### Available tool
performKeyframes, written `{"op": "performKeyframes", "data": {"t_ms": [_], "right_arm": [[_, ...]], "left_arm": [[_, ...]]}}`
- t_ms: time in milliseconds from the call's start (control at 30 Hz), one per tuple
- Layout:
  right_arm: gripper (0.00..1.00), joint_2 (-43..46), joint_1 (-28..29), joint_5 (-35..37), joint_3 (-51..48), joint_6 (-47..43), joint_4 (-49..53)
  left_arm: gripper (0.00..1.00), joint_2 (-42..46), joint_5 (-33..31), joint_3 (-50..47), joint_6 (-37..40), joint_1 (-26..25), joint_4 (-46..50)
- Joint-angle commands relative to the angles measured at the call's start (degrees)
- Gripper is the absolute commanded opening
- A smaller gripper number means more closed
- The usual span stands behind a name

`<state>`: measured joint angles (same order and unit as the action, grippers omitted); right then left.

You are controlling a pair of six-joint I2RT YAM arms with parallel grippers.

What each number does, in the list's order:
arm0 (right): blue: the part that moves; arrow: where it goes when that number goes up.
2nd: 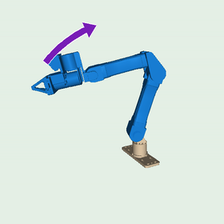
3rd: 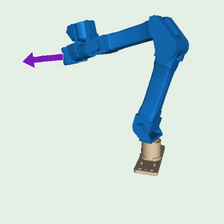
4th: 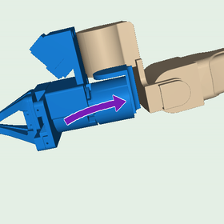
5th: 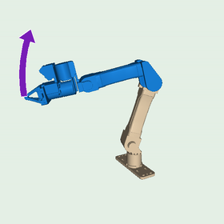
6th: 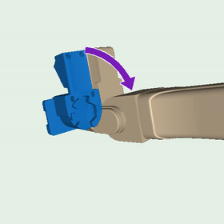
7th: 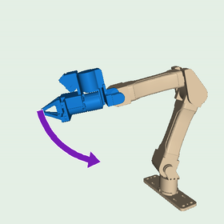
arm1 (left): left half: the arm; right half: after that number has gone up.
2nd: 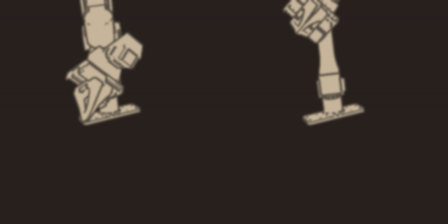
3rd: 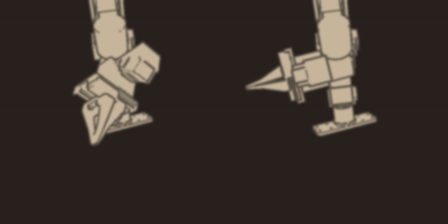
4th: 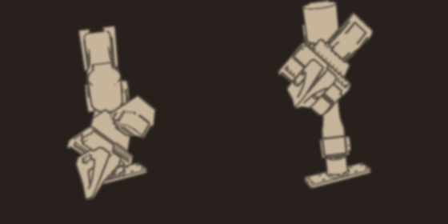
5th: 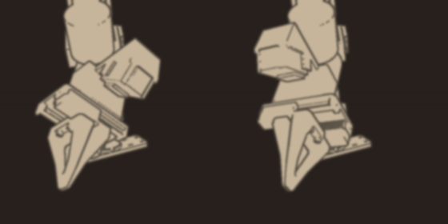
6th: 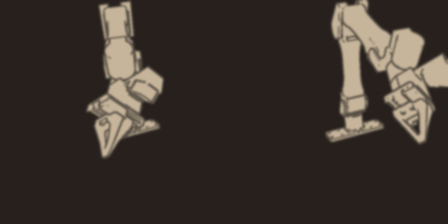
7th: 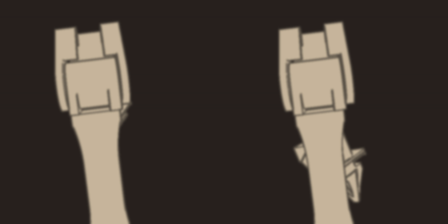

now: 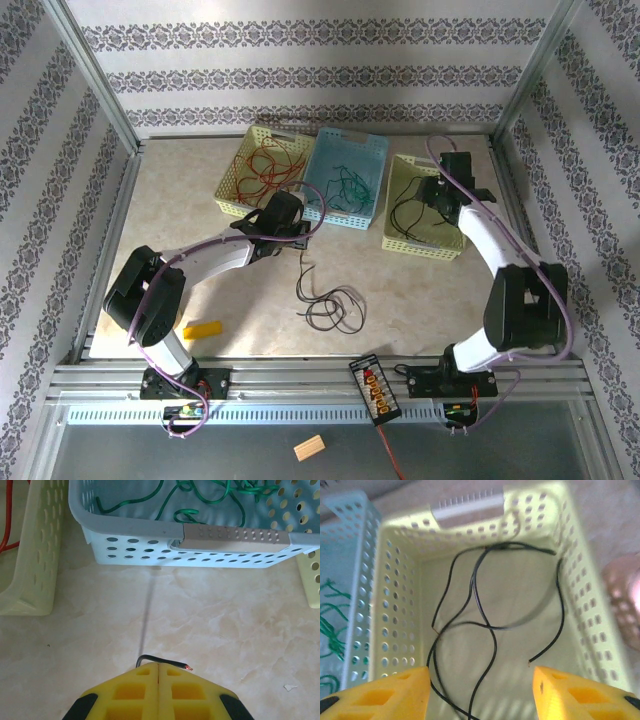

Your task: Untangle the cables

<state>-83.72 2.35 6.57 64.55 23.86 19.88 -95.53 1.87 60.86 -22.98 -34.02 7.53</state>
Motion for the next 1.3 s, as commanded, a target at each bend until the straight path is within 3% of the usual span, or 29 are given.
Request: {"op": "performKeyframes", "data": {"t_ms": [0,133,267,400,533,767,933,1067,1267], "right_arm": [[0.59,7.96,0.04,3.19,-1.65,-0.53,-0.52],[0.60,13.37,5.45,-0.82,-3.97,-5.51,-0.46],[0.61,14.70,19.79,-6.40,-6.14,-13.99,0.85],[0.60,9.56,37.48,-7.69,-6.16,-20.65,4.09],[0.60,2.09,47.38,-7.00,-4.63,-23.35,4.91],[0.60,-9.43,50.65,-17.12,1.51,-28.07,10.84],[0.61,-13.98,50.55,-18.49,3.48,-30.46,13.90],[0.61,-15.51,50.64,-18.12,4.62,-32.71,15.77],[0.60,-19.08,50.20,-11.37,3.61,-30.70,13.96]], "left_arm": [[0.00,-0.36,-0.38,0.57,0.87,-0.08,1.27],[0.00,-0.15,-2.30,-0.14,-1.29,-0.08,0.60],[0.00,0.29,-8.04,-0.46,-4.16,0.18,1.72],[0.00,1.07,-14.63,-0.57,-9.92,2.05,5.39],[0.00,3.35,-20.24,-2.37,-14.09,3.73,8.29],[0.00,7.39,-23.98,-6.12,-17.68,5.67,10.99],[0.00,8.34,-24.12,-7.67,-18.92,5.90,11.08],[0.00,8.28,-23.83,-7.65,-19.02,5.90,11.02],[0.00,7.93,-24.17,-6.58,-17.89,5.87,10.84]]}}
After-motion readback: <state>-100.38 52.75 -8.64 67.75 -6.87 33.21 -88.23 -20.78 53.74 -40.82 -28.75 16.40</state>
